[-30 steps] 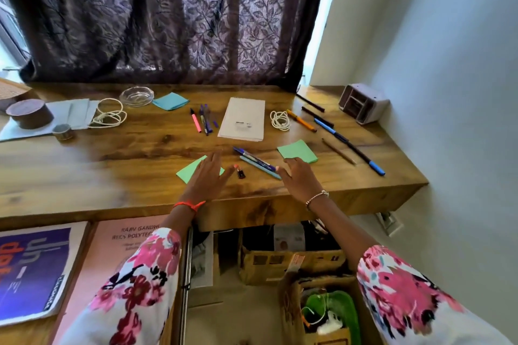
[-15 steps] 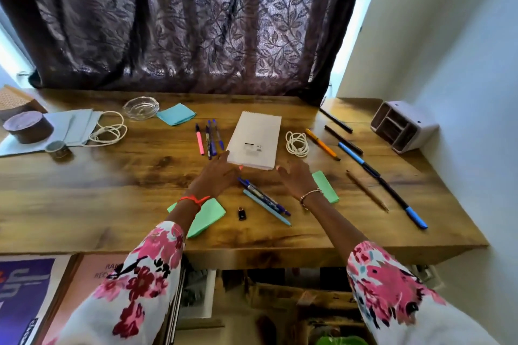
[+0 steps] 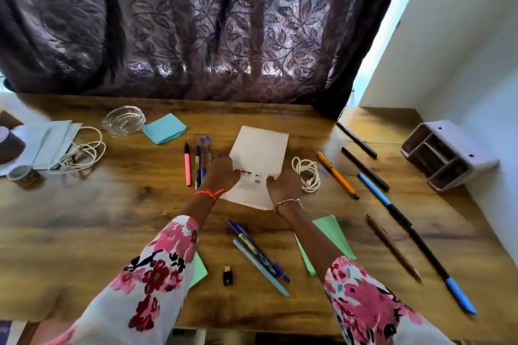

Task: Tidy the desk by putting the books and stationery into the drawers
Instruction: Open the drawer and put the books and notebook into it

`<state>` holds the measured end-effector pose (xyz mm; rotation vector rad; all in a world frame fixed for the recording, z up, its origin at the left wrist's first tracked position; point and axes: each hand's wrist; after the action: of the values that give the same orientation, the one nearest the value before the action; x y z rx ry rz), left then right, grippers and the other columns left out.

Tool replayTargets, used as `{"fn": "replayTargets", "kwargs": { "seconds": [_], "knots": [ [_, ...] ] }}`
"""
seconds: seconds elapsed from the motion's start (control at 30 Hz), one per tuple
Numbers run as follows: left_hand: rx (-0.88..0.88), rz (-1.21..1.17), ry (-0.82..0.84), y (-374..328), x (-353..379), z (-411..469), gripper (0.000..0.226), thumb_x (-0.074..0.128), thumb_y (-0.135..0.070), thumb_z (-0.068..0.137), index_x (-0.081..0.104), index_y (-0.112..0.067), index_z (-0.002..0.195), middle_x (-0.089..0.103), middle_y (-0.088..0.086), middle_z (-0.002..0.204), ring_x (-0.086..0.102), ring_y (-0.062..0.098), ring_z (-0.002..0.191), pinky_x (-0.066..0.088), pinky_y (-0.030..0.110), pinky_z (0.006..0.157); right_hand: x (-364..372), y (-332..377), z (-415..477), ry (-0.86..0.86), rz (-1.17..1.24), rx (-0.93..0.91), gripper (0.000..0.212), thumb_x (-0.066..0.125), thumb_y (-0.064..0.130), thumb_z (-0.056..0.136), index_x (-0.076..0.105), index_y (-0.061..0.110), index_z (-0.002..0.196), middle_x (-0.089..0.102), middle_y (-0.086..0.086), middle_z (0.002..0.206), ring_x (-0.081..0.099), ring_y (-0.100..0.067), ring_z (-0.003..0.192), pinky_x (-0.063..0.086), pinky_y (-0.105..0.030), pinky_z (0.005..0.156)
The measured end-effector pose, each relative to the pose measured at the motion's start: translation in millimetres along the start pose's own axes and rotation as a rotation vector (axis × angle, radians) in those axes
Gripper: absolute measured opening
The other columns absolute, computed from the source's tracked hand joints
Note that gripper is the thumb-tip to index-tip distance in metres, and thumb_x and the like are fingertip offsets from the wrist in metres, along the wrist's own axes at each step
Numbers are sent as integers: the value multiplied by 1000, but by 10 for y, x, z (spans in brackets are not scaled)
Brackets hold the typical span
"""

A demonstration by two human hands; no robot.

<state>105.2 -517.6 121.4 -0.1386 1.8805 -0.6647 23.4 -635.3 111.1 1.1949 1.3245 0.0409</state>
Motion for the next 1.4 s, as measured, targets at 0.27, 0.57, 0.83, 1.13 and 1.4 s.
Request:
{"fn": "replayTargets", "kwargs": {
  "seconds": [0.27,0.57,0.83,1.13,1.4],
  "knots": [
    [-127,-61,-9,-94,29,219,40,50,-20,93,49,6,124,49,22,130,43,35,122,35,37,99,151,45,126,52,38,43,29,62,17,75,64,-1,97,64,-23,105,58,-40,102,50,-39,80],
    [-203,-331,-18,-40,-18,139,44,54,-20,91,46,6,126,51,19,129,49,32,117,42,40,98,139,-39,109,90,54,61,35,62,19,77,61,-3,105,58,-26,115,51,-40,112,42,-37,91],
    [-195,-774,-112,-149,-146,-382,35,48,-10,94,44,0,127,55,12,121,54,29,109,45,34,83,-10,-70,-201,83,268,34,36,64,27,81,66,-2,100,66,-22,105,57,-36,103,45,-36,85],
    [-35,-989,-125,301,-300,-1339,33,49,-4,93,45,-1,125,57,9,116,57,24,100,50,34,80,-86,19,-1138,36,507,-91,20,66,18,82,64,3,93,64,-8,90,55,-18,76,39,-19,54],
    [83,-898,-168,1101,-375,-2488,37,45,2,93,38,2,130,51,13,126,50,26,114,42,39,97,306,88,-2574,-38,505,-158,30,64,13,83,61,2,111,65,-8,110,56,-15,90,42,-17,68]
  ]
}}
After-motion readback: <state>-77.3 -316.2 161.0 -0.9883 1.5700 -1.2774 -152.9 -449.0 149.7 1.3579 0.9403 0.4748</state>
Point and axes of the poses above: each hand's wrist, its own z-axis towards the middle knuckle, its own x-axis out of the palm, y = z × x
